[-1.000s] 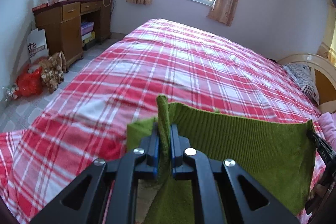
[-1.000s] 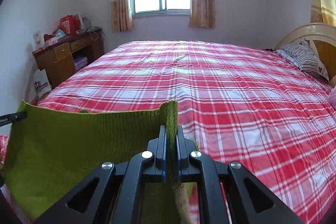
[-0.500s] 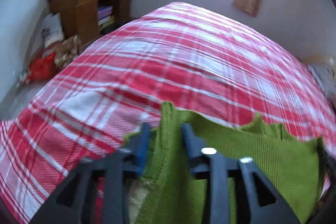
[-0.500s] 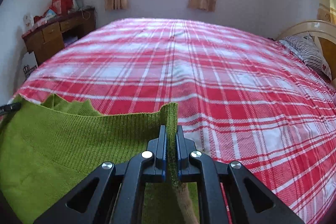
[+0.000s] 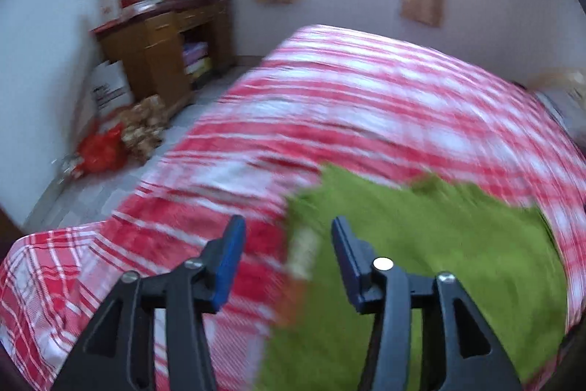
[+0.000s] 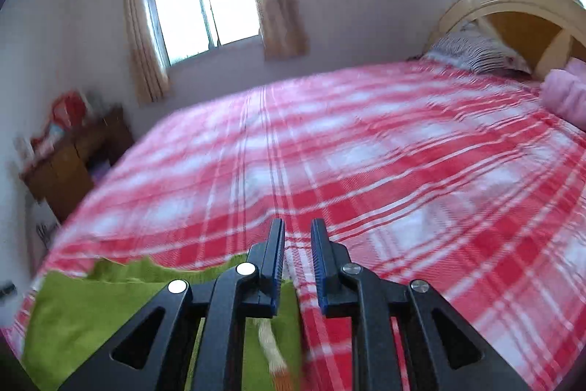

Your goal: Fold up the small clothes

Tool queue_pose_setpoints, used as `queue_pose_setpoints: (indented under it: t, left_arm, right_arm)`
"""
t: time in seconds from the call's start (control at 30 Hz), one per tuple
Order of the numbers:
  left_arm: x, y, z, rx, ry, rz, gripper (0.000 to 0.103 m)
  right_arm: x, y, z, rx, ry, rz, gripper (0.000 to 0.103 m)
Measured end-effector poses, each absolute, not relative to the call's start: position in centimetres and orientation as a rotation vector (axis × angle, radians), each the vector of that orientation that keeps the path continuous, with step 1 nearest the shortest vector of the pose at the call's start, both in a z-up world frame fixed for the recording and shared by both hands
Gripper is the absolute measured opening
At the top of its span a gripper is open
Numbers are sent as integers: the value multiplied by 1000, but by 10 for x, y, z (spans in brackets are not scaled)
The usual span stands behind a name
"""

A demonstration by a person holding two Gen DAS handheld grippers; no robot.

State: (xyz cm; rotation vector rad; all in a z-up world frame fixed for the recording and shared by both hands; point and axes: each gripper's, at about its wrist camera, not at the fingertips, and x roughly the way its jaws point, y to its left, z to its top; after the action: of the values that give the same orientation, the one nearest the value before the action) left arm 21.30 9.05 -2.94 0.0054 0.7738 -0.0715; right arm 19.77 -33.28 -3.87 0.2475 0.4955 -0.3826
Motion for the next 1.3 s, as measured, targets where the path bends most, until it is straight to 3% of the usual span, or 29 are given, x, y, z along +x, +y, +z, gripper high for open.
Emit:
queue_pose_setpoints:
  t: [0.2,0.43,0.6,0.8,0.83,0.9,0.97,1.1,1.3]
  left_arm:
    - [149,39,-56,74,795,-219,55]
    - [124,33,-81,119,837,-177,56]
    - [117,58,-81,81,832,-158,57]
    - [93,79,-74,80,808,-163,58]
    - [87,85,-70,103,789,-126,60]
    - [80,98,-63,105,753,-82,75]
    - [81,111,-58,63,739,-54,79]
    - [95,116,-65,40,778,-6,79]
    - [93,131,-79,-98,851,-39,79]
  right_arm:
    - [141,-271,-49,187,672,-77,15]
    - [120,-242,-109,55,867,-54,15]
    - [95,-271,-111,180,826,-75,15]
    - [79,-268,-103,134,844,-107,15]
    - [76,-264,-98,111,851,-139,15]
    - [66,-248,-83,16,818,-229,15]
    - [59,-229,-66,-21,747,-187,15]
    - [71,-179,-55,18,702,24,15]
    - [106,-116,-95,-16,799,152,15]
